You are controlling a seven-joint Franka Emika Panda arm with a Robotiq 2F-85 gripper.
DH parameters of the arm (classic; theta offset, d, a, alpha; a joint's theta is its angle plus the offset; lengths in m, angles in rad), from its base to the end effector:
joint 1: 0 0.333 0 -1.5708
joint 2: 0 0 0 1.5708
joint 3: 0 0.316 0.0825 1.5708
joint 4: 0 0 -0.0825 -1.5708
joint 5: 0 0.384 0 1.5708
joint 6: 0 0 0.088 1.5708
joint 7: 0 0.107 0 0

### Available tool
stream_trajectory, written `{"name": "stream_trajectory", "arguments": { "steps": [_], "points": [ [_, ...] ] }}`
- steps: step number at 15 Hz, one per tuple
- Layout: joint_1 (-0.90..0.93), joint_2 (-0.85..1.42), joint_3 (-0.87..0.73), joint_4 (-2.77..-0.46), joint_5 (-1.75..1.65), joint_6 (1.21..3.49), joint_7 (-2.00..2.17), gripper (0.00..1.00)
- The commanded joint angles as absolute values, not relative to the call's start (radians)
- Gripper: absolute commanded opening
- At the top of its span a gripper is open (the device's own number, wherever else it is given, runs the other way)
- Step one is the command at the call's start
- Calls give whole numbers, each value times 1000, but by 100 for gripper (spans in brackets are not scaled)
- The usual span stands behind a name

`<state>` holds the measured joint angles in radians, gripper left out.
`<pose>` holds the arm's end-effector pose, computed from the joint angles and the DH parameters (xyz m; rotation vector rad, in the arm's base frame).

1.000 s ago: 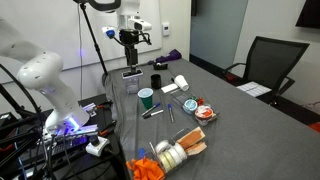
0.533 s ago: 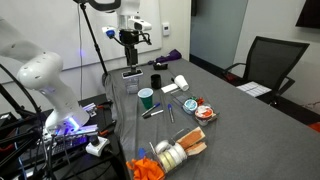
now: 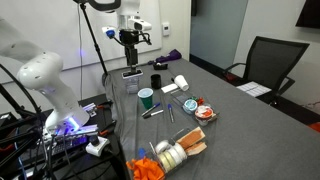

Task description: Put the pen in the cup

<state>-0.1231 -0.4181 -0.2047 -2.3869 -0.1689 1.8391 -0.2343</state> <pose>0.3811 -0.1476 0.4613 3.0948 -0.0228 -0.2331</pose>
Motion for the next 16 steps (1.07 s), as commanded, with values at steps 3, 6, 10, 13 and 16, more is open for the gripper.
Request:
{"name": "stream_trajectory", "arguments": {
  "steps": [3,6,10,13,16],
  "points": [
    [-131,-413,-200,-2383,-158,1837,-224,100],
    [-139,-377,-205,-2357,-118,1826,-161,100],
    [-153,-321,-226,-2330,-33,1878,-67,100],
    [-164,-274,-244,-2310,74,1958,3,100],
    [-176,-215,-248,-2295,165,2077,86,100]
  ]
}}
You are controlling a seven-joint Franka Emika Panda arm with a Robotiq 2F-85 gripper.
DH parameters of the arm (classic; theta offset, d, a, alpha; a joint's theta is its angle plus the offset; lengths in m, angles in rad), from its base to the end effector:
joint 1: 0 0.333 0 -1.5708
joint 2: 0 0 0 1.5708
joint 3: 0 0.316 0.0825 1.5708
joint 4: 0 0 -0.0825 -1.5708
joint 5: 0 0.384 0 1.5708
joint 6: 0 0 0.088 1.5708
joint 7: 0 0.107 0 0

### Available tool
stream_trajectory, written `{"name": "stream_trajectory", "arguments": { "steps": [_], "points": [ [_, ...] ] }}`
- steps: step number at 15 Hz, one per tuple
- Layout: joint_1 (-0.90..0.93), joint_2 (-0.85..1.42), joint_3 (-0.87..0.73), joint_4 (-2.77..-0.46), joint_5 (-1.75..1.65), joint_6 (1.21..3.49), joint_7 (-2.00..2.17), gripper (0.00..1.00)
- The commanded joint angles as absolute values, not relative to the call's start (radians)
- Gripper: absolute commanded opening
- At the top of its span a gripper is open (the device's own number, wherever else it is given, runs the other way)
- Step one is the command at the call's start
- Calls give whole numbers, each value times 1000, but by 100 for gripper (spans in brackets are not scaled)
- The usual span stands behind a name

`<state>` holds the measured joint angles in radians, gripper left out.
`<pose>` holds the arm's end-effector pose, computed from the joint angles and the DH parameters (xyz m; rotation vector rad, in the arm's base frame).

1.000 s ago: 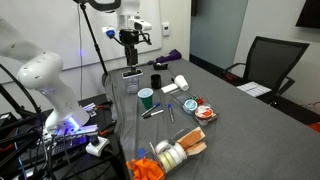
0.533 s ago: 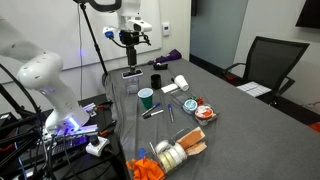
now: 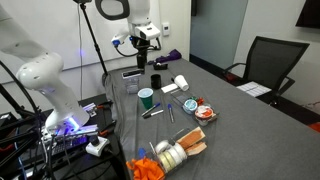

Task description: Put the pen in the cup

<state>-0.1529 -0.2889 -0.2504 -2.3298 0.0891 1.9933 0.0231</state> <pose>0.4172 -0.1757 0.4444 -2.9062 0.6702 0.0429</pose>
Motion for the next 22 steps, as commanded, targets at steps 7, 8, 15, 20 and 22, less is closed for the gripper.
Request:
{"name": "stream_trajectory", "arguments": {
  "steps": [7,8,15,20,22],
  "points": [
    [-174,-18,-194,-2197,206,2204,505,100],
    [-171,6,-189,-2181,211,2215,559,100],
    [-162,54,-186,-2151,193,2241,678,100],
    [-159,71,-187,-2130,167,2229,714,100],
    [-158,115,-189,-2103,138,2220,774,100]
  ]
}}
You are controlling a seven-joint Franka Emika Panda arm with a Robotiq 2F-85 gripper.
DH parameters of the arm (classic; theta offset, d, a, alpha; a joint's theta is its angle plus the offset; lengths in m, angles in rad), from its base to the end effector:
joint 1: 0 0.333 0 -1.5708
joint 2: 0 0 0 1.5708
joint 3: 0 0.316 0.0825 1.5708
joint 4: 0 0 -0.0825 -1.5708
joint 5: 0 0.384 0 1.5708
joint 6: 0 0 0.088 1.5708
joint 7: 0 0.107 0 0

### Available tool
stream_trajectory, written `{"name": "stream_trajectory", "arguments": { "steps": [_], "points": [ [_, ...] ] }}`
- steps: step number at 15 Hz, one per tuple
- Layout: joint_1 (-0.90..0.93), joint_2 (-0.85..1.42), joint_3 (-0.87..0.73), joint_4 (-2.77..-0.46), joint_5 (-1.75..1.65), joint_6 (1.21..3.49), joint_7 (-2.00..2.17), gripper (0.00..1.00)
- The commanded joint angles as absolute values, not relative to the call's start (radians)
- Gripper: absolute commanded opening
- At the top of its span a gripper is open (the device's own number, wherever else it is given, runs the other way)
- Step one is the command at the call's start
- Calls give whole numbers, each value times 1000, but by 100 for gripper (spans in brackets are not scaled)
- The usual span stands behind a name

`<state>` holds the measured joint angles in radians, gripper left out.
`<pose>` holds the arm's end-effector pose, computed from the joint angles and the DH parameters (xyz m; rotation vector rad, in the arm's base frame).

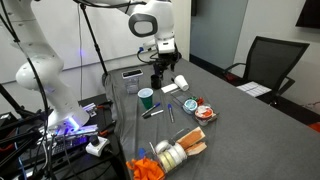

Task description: Put the pen in the cup

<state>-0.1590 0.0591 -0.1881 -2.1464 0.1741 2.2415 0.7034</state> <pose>0.5202 -0.1821 0.3794 -2.5209 1.6440 -0.0216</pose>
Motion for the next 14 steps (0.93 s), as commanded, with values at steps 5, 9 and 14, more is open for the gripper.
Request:
{"name": "stream_trajectory", "arguments": {
  "steps": [5,9,14],
  "points": [
    [-144,245,-195,-2033,93,2208,977,100],
    [-128,365,-203,-1978,82,2211,1087,100],
    [-129,471,-203,-1931,109,2212,1143,100]
  ]
}}
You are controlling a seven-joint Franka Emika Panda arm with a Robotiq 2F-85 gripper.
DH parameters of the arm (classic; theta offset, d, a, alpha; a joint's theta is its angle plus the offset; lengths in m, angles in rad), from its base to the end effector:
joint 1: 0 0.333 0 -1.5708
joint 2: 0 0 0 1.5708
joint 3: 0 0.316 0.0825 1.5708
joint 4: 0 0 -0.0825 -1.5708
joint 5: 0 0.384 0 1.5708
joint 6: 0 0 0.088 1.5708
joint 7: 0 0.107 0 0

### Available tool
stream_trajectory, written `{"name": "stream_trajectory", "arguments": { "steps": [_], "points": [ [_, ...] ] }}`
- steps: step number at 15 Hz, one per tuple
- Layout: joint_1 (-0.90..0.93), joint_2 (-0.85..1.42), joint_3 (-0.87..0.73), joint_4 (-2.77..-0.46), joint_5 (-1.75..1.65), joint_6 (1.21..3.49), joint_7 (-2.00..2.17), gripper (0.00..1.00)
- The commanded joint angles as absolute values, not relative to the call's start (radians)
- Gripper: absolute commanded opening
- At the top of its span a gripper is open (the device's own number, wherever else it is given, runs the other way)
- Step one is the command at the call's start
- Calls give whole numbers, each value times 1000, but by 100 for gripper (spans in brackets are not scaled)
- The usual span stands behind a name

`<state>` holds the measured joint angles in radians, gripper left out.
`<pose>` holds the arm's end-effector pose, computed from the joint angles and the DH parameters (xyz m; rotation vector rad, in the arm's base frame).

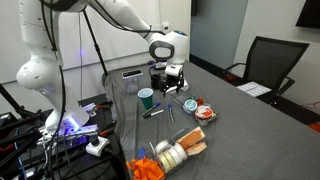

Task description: Put the pen in the cup

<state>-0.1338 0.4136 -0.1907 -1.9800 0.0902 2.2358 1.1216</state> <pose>0.5657 -0.1844 0.2484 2.2475 -2.0877 -0.2039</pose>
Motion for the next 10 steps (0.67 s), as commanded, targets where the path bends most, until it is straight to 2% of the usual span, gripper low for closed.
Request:
{"name": "stream_trajectory", "arguments": {
  "steps": [1,10],
  "points": [
    [-137,484,-199,-1928,127,2222,1141,100],
    [-203,570,-177,-1933,290,2306,1045,100]
  ]
}}
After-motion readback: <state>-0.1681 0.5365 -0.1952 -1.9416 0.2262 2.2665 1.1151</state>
